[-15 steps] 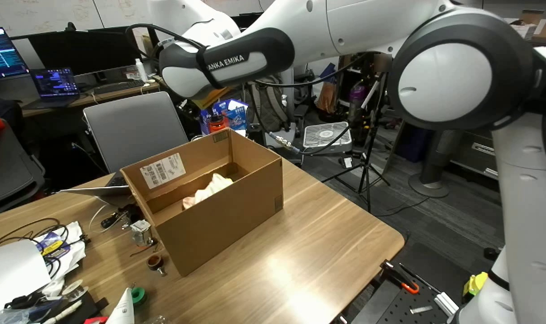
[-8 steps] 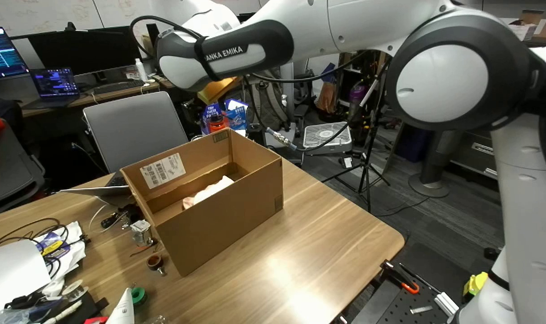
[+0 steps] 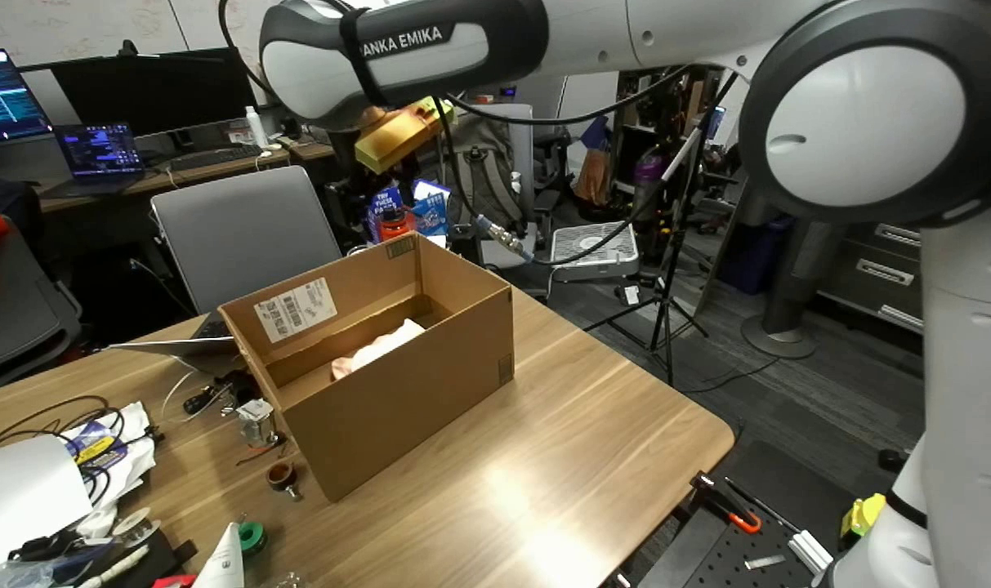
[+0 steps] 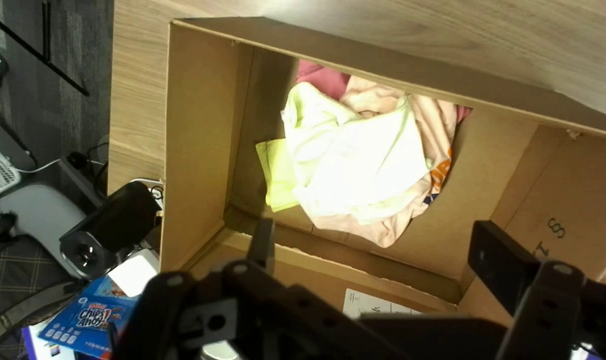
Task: Put the yellow towel, the pink and peach shirt in the box and the green towel respectively
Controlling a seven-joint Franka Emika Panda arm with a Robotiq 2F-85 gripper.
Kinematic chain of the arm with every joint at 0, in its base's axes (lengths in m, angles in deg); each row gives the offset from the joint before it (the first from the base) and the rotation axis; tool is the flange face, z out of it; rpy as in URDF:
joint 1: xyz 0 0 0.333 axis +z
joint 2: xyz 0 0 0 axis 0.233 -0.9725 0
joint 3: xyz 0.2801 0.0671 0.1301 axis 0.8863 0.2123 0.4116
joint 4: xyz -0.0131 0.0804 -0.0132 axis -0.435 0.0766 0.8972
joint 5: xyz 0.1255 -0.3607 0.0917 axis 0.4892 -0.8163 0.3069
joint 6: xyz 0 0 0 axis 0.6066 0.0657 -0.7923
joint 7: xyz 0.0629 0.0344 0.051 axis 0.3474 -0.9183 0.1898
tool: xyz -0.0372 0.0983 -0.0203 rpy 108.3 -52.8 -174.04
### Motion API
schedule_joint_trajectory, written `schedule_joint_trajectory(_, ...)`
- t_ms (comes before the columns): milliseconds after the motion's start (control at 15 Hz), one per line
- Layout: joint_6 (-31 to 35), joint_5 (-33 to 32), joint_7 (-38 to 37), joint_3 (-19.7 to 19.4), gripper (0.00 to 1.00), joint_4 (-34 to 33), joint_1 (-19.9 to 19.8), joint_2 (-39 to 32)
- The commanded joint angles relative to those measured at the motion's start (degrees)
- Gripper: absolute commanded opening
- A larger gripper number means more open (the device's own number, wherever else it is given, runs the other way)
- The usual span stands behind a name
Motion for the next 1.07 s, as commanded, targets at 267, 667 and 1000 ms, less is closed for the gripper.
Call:
schedule_joint_trajectory(267,-9.79,7.87,0.88,1.51,1.0,7.01,-0.89,8.83)
schedule_joint_trajectory(667,-15.15,11.93,-0.46,1.72,1.0,14.57,-1.08,17.86)
schedule_joint_trajectory(1000,-16.2,14.26,-2.21,1.85,1.0,22.78,-1.51,26.4)
